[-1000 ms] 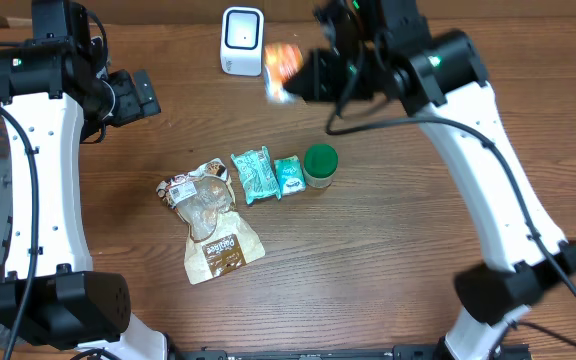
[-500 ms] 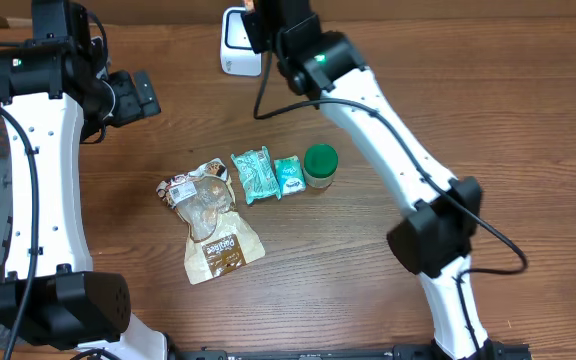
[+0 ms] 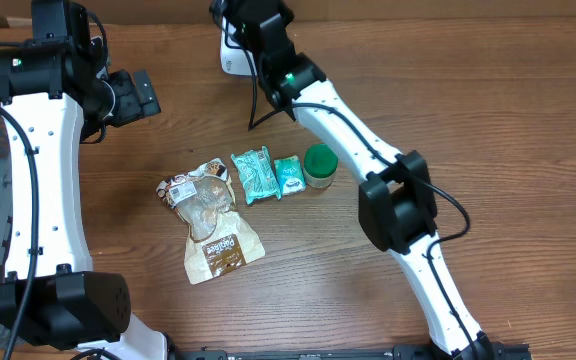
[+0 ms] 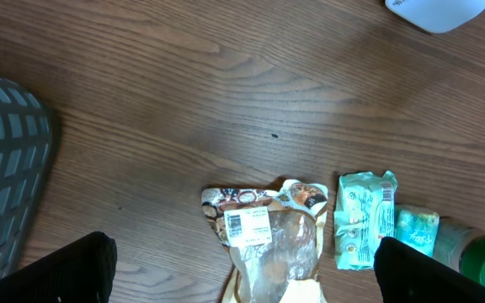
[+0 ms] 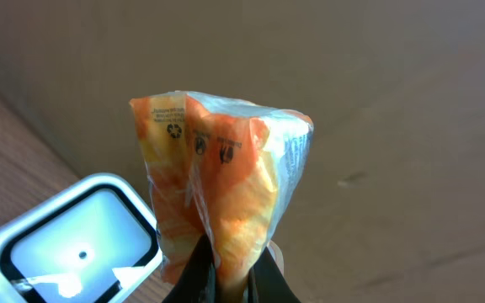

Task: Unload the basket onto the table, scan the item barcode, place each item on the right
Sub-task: 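Lift the orange pack and hold it in front of the white scanner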

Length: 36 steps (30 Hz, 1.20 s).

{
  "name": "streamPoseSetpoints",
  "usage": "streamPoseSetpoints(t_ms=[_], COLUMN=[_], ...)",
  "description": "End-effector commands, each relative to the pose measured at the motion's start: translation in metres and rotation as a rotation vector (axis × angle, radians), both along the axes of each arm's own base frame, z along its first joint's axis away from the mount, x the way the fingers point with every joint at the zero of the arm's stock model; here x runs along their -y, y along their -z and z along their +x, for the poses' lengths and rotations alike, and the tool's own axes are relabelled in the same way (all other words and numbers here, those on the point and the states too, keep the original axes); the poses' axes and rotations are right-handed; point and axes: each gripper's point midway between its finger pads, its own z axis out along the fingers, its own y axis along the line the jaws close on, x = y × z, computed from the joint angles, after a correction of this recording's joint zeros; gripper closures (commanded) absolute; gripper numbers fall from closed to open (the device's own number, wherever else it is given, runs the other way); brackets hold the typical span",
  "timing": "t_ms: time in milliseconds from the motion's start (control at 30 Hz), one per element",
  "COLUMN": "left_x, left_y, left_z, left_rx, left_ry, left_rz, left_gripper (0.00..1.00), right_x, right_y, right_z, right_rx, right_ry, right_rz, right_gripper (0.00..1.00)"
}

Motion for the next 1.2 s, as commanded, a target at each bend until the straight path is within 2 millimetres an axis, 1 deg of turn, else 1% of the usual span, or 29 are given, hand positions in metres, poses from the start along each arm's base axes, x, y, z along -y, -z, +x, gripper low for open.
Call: streamPoseSetpoints(t_ms=[0, 100, 167, 267, 500, 800, 867, 933, 1000, 1067, 1167], left_x=[0.002, 0.002, 0.002, 0.002, 0.002, 0.002, 0.002, 0.002, 0.002, 0.002, 0.002], left_y=[-0.007, -0.007, -0.007, -0.007, -0.007, -0.007, -0.007, -0.007, -0.007, -0.007, -0.007], left_z=[0.000, 0.000, 0.000, 0.000, 0.000, 0.000, 0.000, 0.000, 0.000, 0.000, 0.000], left_rx=[0.022, 0.022, 0.022, 0.023, 0.022, 0.022, 0.022, 0.023, 0.023, 0.023, 0.023], left_ry=[0.005, 0.005, 0.005, 0.005, 0.005, 0.005, 0.005, 0.005, 0.005, 0.005, 0.005], left_rz=[-0.004, -0.004, -0.004, -0.004, -0.004, -0.004, -0.004, -0.004, -0.004, -0.003, -0.004], left_gripper=[0.00, 0.00, 0.00, 0.00, 0.00, 0.00, 0.00, 0.00, 0.00, 0.00, 0.00], right_x=[-0.004, -0.005, -0.006, -0.007, -0.010, -0.018, -0.021, -0.023, -0.026, -0.027, -0.032], right_y=[0.026, 0.043, 0.050, 0.056, 0.056, 0.055, 0.051, 0.041, 0.023, 0.000, -0.029], right_z=[0.006, 0.008, 0.008, 0.008, 0.007, 0.002, 0.000, -0.002, -0.005, -0.009, -0.023], right_rx=[0.026, 0.014, 0.005, -0.003, 0.002, 0.006, 0.010, 0.023, 0.039, 0.041, -0.022], right_ry=[-0.035, -0.041, -0.042, -0.050, -0.059, -0.071, -0.075, -0.080, -0.081, -0.076, -0.127], right_rz=[-0.195, -0.223, -0.229, -0.232, -0.253, -0.252, -0.245, -0.236, -0.195, -0.079, 0.060], right_gripper=[0.96, 0.96, 0.96, 0.96, 0.96, 0.96, 0.96, 0.96, 0.96, 0.96, 0.96])
